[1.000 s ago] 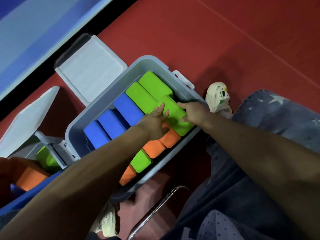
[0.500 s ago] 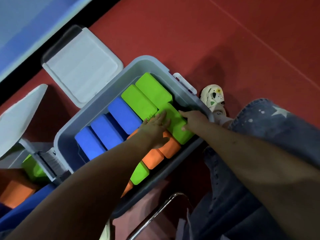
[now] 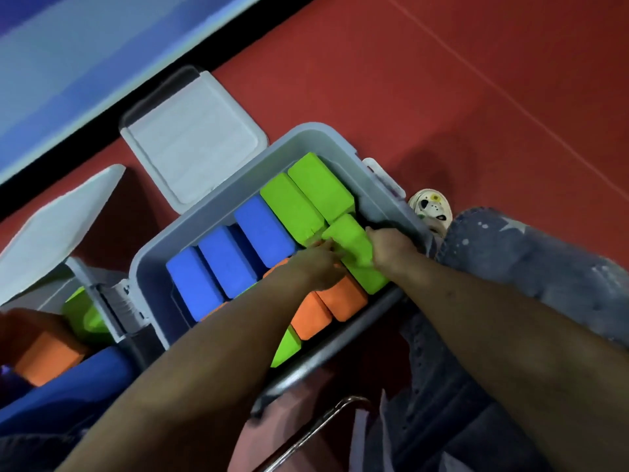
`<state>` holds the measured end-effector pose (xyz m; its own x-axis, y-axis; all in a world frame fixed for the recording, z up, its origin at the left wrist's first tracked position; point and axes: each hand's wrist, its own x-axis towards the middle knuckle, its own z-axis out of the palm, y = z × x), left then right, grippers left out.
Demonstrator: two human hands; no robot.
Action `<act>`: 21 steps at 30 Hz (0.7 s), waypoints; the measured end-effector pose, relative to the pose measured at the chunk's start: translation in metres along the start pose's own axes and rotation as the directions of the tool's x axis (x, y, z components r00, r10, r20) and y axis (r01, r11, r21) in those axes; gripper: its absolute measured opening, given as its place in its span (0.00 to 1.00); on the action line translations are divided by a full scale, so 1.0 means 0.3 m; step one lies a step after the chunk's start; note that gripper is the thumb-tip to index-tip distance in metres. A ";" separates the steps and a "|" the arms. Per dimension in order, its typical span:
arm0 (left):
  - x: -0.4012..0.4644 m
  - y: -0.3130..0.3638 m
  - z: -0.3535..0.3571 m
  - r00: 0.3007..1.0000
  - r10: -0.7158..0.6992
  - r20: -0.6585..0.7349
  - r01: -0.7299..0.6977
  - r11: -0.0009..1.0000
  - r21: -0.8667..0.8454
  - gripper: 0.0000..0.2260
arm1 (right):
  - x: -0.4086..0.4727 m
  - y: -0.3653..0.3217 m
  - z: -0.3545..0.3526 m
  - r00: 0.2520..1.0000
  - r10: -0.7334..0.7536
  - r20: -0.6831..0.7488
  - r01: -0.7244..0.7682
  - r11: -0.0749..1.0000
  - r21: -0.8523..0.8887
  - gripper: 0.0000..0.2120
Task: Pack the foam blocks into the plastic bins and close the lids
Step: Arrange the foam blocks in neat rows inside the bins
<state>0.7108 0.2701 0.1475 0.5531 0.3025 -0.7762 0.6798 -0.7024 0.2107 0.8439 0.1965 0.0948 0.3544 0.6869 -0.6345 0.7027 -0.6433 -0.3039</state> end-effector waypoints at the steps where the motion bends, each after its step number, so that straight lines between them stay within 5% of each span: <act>1: -0.048 -0.008 0.000 1.000 -0.002 -0.026 -0.001 0.994 -0.111 0.24 | -0.028 -0.019 -0.013 1.000 0.001 -0.006 -0.001 1.000 -0.004 0.19; 5: -0.304 -0.099 0.044 0.988 -0.069 -0.140 0.005 0.910 -0.415 0.21 | -0.181 -0.138 -0.068 0.995 -0.096 0.003 0.095 0.995 0.021 0.31; 9: -0.580 -0.255 0.100 0.954 -0.176 -0.242 -0.007 0.795 -0.606 0.19 | -0.367 -0.331 -0.087 0.971 -0.238 -0.032 0.240 0.949 0.204 0.29; 14: -0.890 -0.438 0.156 0.804 -0.424 -0.416 -0.129 0.559 -0.819 0.13 | -0.538 -0.568 -0.053 0.933 -0.346 -0.100 0.359 0.884 0.298 0.26; 21: -1.018 -0.591 0.331 0.692 -0.642 -0.330 -0.114 0.354 -0.928 0.06 | -0.608 -0.762 0.060 0.925 -0.369 0.087 0.321 0.885 0.336 0.23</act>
<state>0.3735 0.2382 0.2881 0.1053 0.8729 -0.4763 0.6248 0.3146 0.7146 0.6075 0.2121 0.2672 0.0152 0.8436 -0.5367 0.5288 -0.4623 -0.7118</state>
